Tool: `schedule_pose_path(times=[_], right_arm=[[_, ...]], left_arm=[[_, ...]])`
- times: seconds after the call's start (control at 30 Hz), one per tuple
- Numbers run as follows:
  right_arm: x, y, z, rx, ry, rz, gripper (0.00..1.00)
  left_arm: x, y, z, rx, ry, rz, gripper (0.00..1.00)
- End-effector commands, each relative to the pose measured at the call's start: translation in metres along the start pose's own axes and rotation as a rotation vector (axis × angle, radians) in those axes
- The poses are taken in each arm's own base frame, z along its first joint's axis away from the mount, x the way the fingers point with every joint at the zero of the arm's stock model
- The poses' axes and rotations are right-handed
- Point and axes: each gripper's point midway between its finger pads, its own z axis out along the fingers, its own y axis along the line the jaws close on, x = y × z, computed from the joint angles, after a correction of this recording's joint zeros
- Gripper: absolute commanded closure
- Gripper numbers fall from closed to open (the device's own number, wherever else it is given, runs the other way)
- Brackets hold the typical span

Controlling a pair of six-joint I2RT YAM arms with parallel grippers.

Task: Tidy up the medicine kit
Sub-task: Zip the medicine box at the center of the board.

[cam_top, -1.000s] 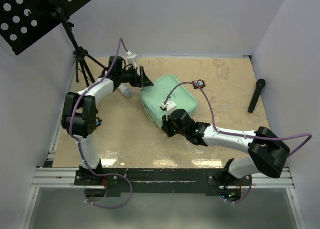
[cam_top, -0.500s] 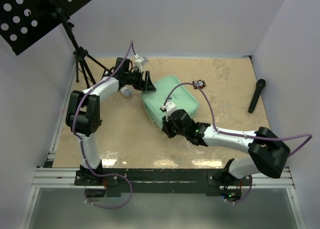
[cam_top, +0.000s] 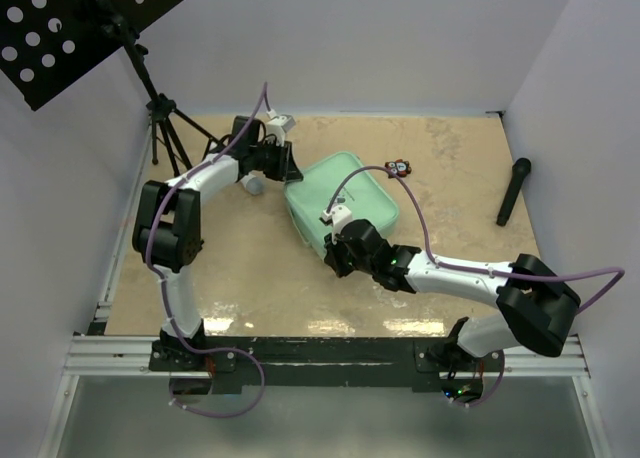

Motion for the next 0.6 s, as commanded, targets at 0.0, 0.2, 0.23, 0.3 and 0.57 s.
schedule_pose_path(times=[0.0,0.2,0.23,0.3,0.57], right_arm=[[-0.044,0.017,-0.008,-0.062,-0.141,-0.004,1.0],[-0.051,0.012,-0.011,-0.037,-0.159,-0.002,1.0],[-0.05,0.01,-0.01,-0.022,-0.16,0.005,1.0],[-0.052,0.004,-0.011,0.014,-0.172,0.029,1.0],[-0.063,-0.024,-0.009,0.154,-0.245,0.18,1.0]], left_arm=[[0.015,-0.023,0.006,0.092,0.053,-0.01,0.89],[0.017,-0.029,-0.001,0.119,0.03,-0.048,1.0],[0.015,-0.027,-0.004,0.115,0.013,-0.065,1.0],[0.019,-0.026,-0.009,0.127,-0.031,-0.12,1.0],[0.023,-0.03,-0.039,0.091,-0.3,-0.324,1.0]])
